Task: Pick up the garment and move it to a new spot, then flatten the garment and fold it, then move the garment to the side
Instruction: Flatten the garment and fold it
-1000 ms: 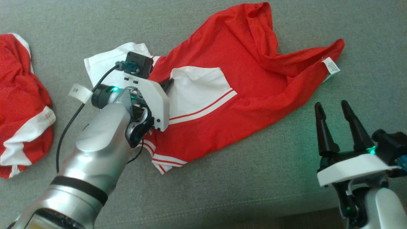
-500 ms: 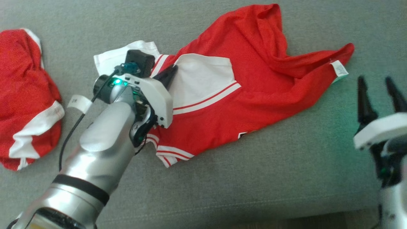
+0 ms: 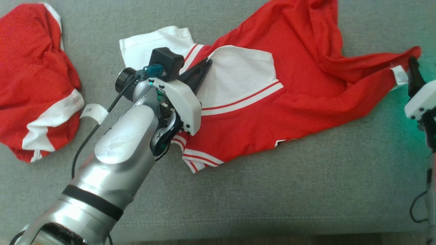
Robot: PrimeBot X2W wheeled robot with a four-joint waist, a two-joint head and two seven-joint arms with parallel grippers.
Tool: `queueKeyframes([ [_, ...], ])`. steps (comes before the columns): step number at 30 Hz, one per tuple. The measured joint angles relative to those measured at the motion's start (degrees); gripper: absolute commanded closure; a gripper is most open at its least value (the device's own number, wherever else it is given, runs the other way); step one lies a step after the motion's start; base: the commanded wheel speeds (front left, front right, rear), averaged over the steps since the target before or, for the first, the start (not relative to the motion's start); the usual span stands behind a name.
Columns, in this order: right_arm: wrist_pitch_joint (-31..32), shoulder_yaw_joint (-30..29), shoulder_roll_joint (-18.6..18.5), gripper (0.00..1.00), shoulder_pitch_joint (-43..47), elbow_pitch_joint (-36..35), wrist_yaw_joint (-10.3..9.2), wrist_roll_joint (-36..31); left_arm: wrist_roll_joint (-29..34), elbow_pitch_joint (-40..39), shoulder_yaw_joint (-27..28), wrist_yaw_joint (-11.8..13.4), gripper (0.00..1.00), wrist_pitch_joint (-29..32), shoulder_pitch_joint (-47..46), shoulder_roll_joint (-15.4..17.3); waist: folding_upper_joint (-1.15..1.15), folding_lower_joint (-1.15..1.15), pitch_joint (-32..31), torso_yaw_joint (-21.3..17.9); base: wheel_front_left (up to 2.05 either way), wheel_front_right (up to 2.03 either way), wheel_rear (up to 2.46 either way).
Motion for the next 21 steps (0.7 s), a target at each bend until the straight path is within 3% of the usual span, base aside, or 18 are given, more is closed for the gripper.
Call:
queueKeyframes([
  [6, 0.6, 1.58, -0.99, 0.0, -4.2, 6.79, 0.0, 0.42, 0.33, -2.23, -0.08, 0.57, 1.0, -0.49, -0.04, 0.16, 0.0, 0.0, 1.83, 0.95, 0.0, 0.0, 0.0],
  [7, 1.01, 2.29, -1.26, 0.04, -4.65, 7.67, 0.0, 0.7, 0.33, -2.65, -0.08, 0.59, 1.0, -0.64, -0.04, 0.22, 0.0, 0.0, 2.05, 1.0, 0.0, 0.0, 0.0],
  [8, 1.14, 2.57, -1.37, 0.44, -5.15, 8.33, 0.0, 1.07, 0.33, -3.0, -0.08, 0.92, 1.0, -0.76, -0.05, 0.31, 0.0, 0.0, 2.21, 1.03, 0.0, 0.0, 0.0],
  [10, 1.12, 3.01, -1.75, 1.0, -5.85, 8.94, 0.0, 1.98, 0.33, -3.48, -0.08, 1.01, 1.0, -1.44, -0.05, 0.58, 0.0, 0.0, 2.28, 1.06, 0.0, 0.0, 0.0],
  [16, -3.74, 5.69, -1.81, 1.0, -3.23, 5.05, 0.0, 5.13, 0.63, -7.16, 0.44, 3.35, 1.0, -5.82, 1.92, 2.94, 0.0, 0.0, -0.09, 1.11, 0.0, 0.0, 0.0],
  [21, -6.67, 6.55, -0.62, 1.0, 5.25, -10.14, 0.0, 10.07, 0.88, -16.33, 3.68, 8.51, 1.0, -9.12, 8.88, 7.48, 0.0, -0.01, -4.28, 1.22, 0.0, 0.0, 0.0],
])
